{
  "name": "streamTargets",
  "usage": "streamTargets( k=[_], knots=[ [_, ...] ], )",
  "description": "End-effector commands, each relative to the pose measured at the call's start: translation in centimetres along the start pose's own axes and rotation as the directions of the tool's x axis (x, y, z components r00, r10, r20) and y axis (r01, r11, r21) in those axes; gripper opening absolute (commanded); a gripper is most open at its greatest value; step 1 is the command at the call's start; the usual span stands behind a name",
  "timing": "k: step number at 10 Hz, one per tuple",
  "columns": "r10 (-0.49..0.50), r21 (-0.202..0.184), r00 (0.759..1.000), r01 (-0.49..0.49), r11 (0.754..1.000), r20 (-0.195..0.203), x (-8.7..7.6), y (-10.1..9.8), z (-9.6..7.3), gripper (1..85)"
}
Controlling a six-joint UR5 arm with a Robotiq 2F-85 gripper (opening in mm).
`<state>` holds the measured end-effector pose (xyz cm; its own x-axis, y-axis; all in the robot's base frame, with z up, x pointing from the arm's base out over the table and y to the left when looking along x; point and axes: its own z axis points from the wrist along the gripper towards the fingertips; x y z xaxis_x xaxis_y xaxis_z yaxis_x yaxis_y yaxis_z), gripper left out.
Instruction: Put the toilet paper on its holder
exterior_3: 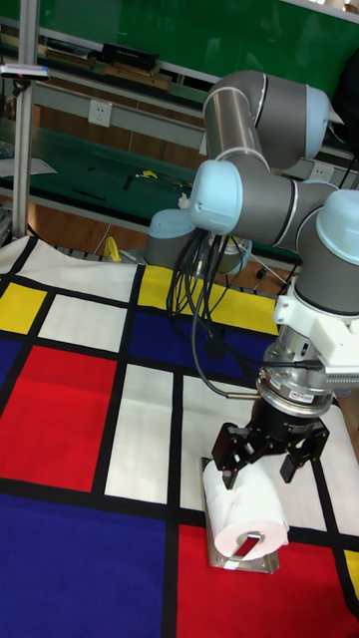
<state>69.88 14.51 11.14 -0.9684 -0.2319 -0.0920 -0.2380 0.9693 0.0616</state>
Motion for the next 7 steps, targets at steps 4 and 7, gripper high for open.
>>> streamTargets(
  k=[4,7],
  knots=[
    [0.062,0.023,0.995,-0.060,0.998,-0.078,2.3,-1.0,-0.7,1.3],
    [0.140,0.064,0.988,-0.136,0.989,-0.068,2.2,-1.9,-0.8,1.3]
  ],
)
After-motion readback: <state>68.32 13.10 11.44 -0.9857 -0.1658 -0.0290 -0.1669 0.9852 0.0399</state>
